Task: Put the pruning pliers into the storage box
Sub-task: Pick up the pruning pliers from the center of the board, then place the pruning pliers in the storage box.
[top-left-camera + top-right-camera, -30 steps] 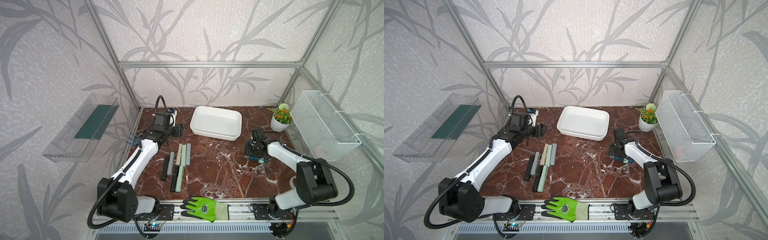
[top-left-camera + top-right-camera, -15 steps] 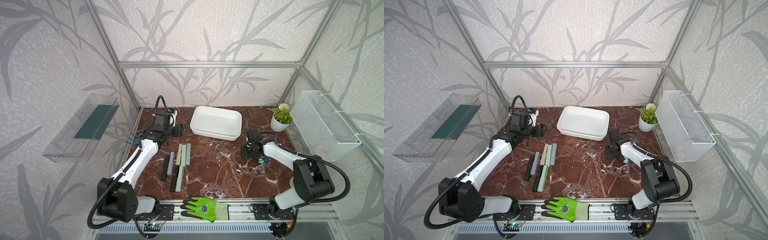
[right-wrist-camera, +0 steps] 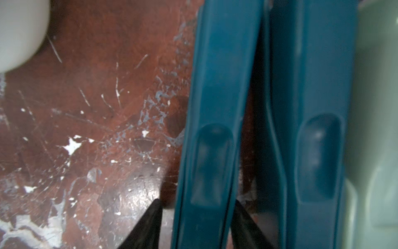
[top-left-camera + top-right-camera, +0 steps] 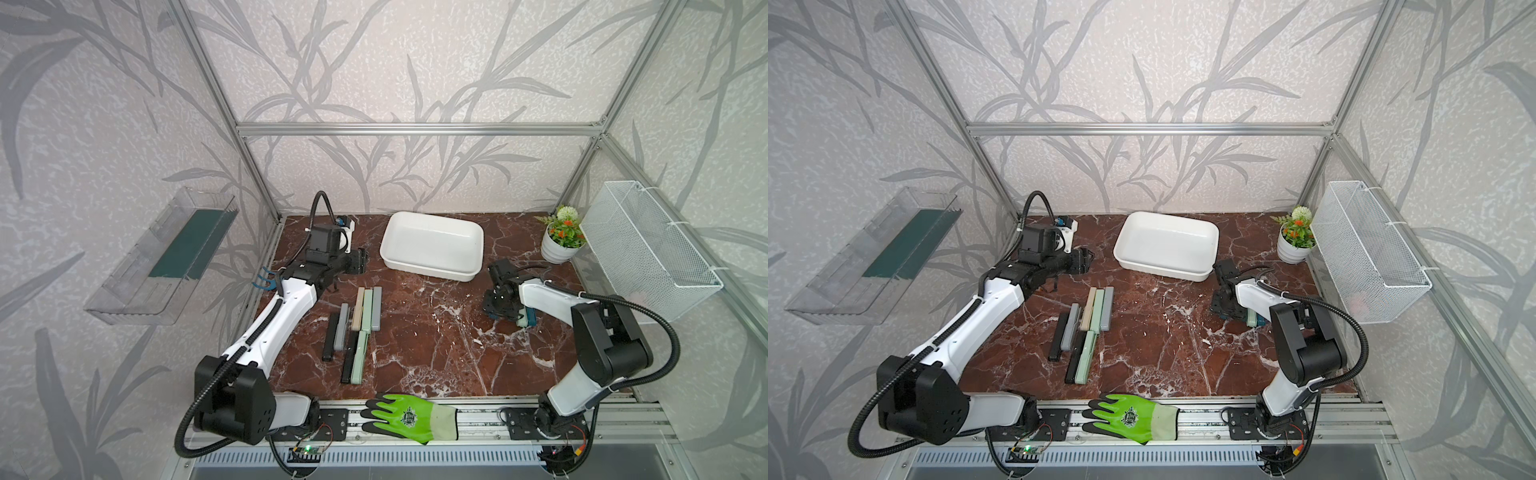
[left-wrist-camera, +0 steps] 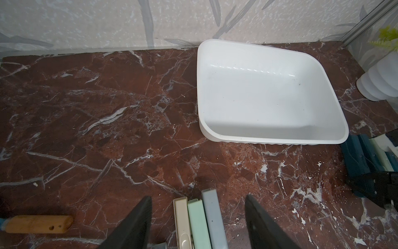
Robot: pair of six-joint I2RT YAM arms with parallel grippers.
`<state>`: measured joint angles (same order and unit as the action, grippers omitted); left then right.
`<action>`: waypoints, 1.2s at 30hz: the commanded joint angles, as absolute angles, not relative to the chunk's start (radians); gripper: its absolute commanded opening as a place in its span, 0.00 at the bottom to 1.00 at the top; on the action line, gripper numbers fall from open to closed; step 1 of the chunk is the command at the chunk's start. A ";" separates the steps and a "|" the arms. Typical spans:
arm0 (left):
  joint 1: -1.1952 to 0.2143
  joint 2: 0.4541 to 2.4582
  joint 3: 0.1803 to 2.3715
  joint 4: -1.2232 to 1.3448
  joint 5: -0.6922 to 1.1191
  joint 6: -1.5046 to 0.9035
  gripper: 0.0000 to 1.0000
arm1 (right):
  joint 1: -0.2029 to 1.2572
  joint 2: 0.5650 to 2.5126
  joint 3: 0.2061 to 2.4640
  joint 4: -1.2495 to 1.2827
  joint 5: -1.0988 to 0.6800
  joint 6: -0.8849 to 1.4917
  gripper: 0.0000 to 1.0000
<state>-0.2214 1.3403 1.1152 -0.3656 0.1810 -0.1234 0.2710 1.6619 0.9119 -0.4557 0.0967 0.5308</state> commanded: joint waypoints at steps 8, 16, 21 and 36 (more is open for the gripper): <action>-0.219 1.328 1.111 -0.364 0.184 -0.109 0.68 | 0.278 1.650 0.962 -0.486 0.161 0.513 0.24; -0.219 1.334 1.111 -0.363 0.183 -0.114 0.68 | 0.294 1.612 0.991 -0.542 0.147 0.489 0.15; -0.219 1.348 1.115 -0.361 0.193 -0.124 0.67 | 0.334 1.528 1.073 -0.651 0.180 0.448 0.13; -0.222 1.676 1.303 -0.157 0.174 -0.315 0.60 | 0.416 1.669 1.488 -0.590 0.086 0.345 0.13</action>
